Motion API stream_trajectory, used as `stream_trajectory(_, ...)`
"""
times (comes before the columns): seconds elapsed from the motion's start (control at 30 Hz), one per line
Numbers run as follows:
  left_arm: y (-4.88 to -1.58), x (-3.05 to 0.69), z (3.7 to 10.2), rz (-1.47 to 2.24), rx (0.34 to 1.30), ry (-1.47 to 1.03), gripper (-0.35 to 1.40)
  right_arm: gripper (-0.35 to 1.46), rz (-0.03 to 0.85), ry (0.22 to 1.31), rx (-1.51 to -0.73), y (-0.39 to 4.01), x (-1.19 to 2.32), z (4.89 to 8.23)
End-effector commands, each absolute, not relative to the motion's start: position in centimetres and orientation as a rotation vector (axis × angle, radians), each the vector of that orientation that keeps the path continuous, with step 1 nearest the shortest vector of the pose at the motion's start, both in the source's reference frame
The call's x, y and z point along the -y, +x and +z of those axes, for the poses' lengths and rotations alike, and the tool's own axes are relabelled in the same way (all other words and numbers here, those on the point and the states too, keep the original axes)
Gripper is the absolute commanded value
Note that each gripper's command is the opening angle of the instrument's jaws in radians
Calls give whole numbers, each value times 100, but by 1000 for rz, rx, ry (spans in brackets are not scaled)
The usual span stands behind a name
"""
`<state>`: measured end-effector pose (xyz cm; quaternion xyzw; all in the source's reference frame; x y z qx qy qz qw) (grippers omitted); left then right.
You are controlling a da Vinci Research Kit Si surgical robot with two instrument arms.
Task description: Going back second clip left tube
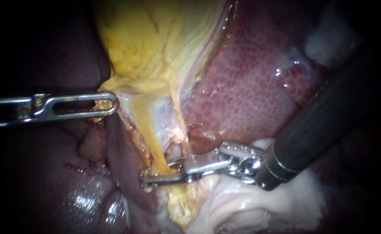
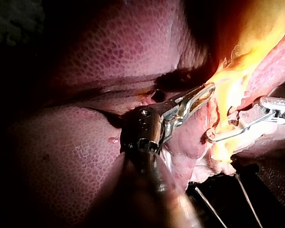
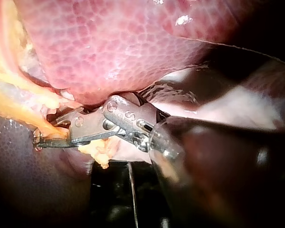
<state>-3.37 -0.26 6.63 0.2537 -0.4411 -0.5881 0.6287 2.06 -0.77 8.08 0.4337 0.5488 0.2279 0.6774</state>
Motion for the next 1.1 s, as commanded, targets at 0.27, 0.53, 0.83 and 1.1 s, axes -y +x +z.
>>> stream_trajectory(0.27, -336, 26, 663, -1347, 1011, 581, -35, -29, 500, 990, -1233, 206, 78, 805)
stream_trajectory(0.53, -337, 27, 662, -1348, 1010, 580, -35, 60, 523, 843, -1328, 222, 64, 814)
stream_trajectory(0.83, -338, 28, 661, -1349, 1010, 579, -35, 60, 519, 826, -1335, 219, 50, 824)
stream_trajectory(1.1, -337, 28, 661, -1349, 1010, 579, -35, 60, 513, 827, -1337, 209, 49, 821)
